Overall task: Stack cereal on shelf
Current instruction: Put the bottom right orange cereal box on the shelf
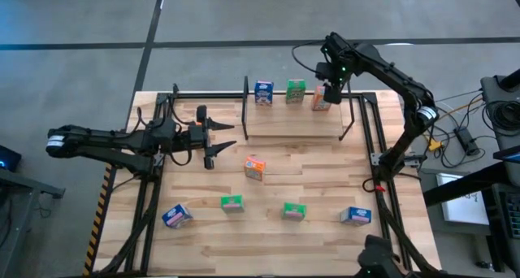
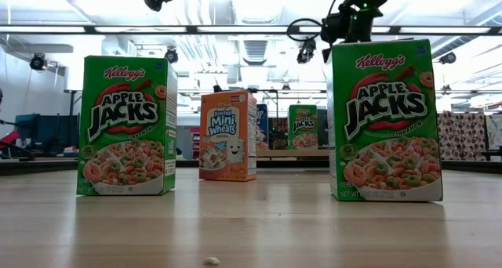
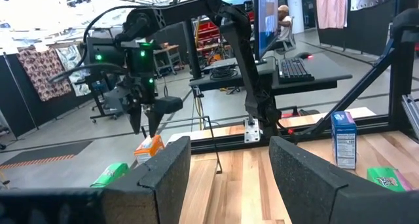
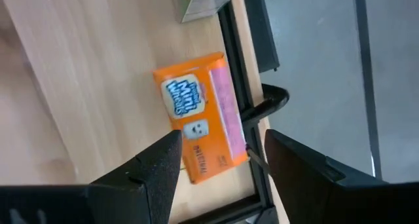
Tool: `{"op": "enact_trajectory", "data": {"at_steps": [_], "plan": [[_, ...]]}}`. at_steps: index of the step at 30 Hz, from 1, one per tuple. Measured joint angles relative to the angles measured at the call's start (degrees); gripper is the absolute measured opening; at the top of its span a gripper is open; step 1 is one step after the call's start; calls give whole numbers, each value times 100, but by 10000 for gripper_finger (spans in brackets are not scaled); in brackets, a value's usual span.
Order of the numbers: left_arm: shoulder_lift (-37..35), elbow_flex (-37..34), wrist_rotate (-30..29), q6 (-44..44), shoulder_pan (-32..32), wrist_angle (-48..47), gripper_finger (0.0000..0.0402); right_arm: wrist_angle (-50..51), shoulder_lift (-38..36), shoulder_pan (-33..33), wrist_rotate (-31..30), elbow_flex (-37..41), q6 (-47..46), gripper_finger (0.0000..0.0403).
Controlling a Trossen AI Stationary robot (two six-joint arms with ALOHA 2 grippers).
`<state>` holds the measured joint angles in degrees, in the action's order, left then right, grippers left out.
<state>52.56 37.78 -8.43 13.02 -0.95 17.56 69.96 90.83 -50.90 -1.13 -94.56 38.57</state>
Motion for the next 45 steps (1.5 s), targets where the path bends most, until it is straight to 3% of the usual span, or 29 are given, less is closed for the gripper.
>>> {"op": "enact_trajectory", "data": {"at_steps": [6,10,16,22,33,45], "plan": [[0,0,0,-1,2,-2,191,-43,-7,1,-10,-184,-269,215],[0,0,0,-1,0,-2,191,-45,-7,0,-50,-182,-472,246],[0,0,1,-3,1,-2,191,27,-1,1,10,-176,463,302],[0,0,1,-3,2,-2,191,8,151,1,252,-171,929,319],[0,0,0,-5,2,-50,191,31,542,-1,246,-168,907,304],[-2,0,0,-49,2,-52,191,50,569,-1,260,-168,793,225]]}}
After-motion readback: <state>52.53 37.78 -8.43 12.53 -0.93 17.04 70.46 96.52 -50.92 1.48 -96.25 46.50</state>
